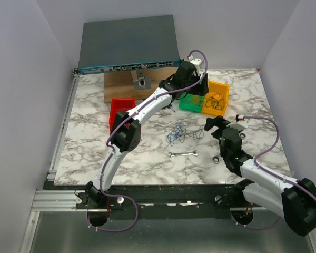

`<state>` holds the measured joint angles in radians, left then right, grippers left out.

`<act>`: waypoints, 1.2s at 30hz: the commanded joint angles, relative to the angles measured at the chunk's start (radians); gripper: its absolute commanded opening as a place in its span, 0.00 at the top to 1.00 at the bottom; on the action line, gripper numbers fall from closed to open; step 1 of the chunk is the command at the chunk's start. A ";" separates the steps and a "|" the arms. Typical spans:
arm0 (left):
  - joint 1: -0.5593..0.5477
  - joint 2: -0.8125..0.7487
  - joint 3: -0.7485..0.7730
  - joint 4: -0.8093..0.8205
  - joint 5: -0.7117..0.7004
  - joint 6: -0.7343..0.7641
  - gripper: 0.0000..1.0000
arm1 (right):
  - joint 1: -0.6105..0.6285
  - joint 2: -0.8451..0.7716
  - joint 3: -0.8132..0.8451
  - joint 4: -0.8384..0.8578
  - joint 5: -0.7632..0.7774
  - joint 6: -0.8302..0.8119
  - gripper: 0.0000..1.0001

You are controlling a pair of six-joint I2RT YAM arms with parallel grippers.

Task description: Untangle the cables

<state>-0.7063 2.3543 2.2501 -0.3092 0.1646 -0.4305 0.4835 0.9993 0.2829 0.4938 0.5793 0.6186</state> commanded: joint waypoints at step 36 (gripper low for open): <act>0.008 -0.943 -1.452 0.535 -0.044 0.075 0.17 | -0.001 0.746 0.735 -0.409 -0.227 -0.096 0.35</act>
<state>-0.6968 1.4788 0.8043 0.0818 0.1585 -0.3733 0.4835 1.6321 0.9039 0.2398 0.3271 0.5488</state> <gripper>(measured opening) 0.839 0.681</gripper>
